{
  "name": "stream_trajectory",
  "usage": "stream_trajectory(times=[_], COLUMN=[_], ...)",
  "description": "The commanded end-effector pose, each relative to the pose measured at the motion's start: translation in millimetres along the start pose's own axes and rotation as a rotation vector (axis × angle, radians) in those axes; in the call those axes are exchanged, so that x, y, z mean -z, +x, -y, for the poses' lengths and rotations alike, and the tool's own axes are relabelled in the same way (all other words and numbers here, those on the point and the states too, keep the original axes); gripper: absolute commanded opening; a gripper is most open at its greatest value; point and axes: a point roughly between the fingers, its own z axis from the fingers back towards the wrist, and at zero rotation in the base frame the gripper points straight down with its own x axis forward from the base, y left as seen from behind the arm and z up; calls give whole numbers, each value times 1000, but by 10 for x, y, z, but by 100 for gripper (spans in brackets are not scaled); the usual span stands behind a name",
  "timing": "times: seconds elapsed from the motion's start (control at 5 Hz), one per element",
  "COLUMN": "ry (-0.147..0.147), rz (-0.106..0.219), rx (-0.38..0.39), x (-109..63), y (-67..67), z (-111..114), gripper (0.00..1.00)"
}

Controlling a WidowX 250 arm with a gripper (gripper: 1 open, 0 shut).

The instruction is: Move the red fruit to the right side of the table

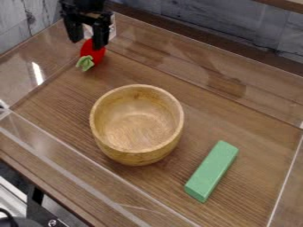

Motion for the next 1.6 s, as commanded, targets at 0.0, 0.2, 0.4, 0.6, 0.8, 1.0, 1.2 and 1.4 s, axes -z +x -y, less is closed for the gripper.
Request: stream_trajectory(times=[0.0,0.2,0.4,0.6,0.8,1.0,1.2,1.4], ry=[27,18,11,10,12,11,10,15], rz=[53,61,77,92,107,124,135,137], rx=[-10,4,21,35,46,5,-35,-42], x=[-139,-14,86,110,109,52,-7,-12], y=[46,96,142,183,204,183,181,123], z=[-157,-96,-16,41,89,175,233,225], gripper=[100,100,100,100,100,100,100,100])
